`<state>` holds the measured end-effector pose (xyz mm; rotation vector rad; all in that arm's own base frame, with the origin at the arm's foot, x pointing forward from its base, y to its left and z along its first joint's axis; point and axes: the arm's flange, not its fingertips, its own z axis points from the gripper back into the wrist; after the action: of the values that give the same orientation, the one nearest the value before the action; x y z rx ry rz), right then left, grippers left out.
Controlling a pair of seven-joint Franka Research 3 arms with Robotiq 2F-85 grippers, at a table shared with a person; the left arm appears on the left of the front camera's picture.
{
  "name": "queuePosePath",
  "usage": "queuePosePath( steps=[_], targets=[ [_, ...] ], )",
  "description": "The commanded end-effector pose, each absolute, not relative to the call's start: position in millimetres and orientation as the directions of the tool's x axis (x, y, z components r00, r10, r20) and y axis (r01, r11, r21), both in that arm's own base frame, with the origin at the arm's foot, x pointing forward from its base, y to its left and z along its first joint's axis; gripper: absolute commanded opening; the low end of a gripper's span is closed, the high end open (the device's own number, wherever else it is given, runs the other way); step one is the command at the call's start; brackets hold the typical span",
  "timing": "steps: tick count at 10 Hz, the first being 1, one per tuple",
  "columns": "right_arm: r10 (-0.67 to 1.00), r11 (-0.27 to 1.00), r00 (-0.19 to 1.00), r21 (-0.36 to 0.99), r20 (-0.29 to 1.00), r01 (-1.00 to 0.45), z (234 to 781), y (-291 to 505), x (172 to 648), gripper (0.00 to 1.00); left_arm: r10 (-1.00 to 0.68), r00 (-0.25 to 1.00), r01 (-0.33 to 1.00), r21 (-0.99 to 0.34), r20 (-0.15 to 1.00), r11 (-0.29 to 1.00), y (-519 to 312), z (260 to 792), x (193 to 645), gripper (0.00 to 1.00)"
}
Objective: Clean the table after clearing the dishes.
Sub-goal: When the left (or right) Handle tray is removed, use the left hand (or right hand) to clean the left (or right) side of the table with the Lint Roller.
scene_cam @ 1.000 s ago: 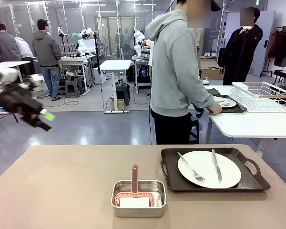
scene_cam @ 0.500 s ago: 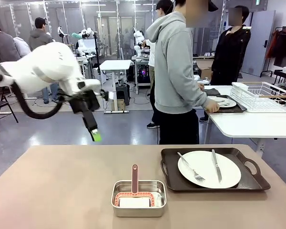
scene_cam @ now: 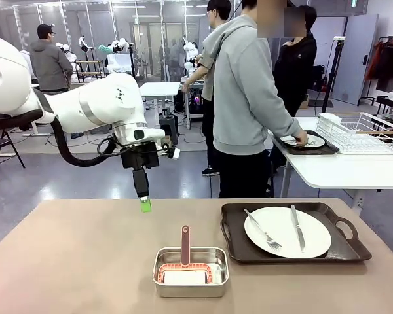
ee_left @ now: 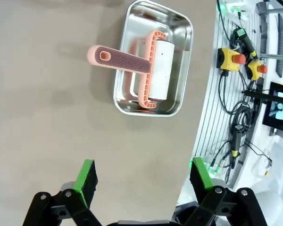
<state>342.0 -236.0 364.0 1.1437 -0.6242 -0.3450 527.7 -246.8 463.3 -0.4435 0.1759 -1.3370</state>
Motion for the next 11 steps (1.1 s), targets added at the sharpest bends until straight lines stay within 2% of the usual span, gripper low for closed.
queuePosePath(
  steps=[1,4,5,11],
  targets=[
    [-0.551,0.390,0.784,0.919,0.285,-0.060,365,-236,339,1.00,-0.956,0.258,0.896,-0.405,0.138,0.183,-241,470,527,1.00],
    [-0.551,0.390,0.784,0.919,0.285,-0.060,365,-236,339,1.00,-0.961,0.243,0.897,-0.406,0.128,0.173,-242,465,529,1.00],
    [-0.551,0.390,0.784,0.919,0.285,-0.060,365,-236,339,1.00,-0.977,0.181,0.910,-0.396,0.114,0.123,-252,461,538,1.00],
    [-0.551,0.390,0.784,0.919,0.285,-0.060,365,-236,339,1.00,-0.992,0.112,0.854,-0.516,0.058,0.066,-305,421,581,1.00]
  ],
)
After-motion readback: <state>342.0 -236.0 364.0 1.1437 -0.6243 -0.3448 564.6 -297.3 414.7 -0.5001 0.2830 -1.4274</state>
